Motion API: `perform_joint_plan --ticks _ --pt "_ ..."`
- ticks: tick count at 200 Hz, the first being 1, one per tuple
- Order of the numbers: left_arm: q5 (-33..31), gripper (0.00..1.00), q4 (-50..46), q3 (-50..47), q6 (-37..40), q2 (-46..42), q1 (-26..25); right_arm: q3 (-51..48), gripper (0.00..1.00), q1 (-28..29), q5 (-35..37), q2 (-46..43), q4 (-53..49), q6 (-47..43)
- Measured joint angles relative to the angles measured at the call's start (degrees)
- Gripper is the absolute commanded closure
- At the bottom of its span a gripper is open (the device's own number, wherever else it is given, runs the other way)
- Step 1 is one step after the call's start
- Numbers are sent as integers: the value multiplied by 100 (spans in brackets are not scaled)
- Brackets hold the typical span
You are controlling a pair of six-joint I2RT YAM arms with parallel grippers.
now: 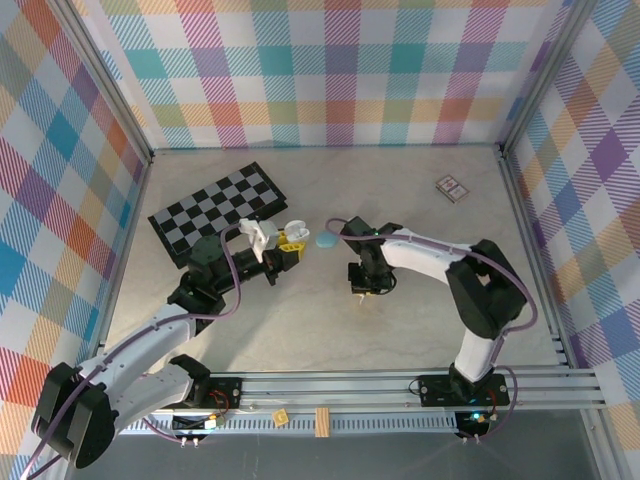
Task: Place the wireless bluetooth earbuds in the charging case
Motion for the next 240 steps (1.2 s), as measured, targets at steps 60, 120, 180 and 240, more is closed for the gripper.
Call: perform_joint_plan --ticks 60,120,180,240 --pt "-7 93 393 0 -114 702 -260 -466 80 0 898 -1808 949 -385" --pt "-24 93 468 175 -153 1416 -463 -715 81 0 1128 -3300 1788 -1097" --pt "129 93 597 656 -157 1923 -636 -680 82 0 498 -3768 2302 -1687" --pt "348 92 592 881 -201 2074 -761 -581 83 0 -470 -3718 2645 -2033"
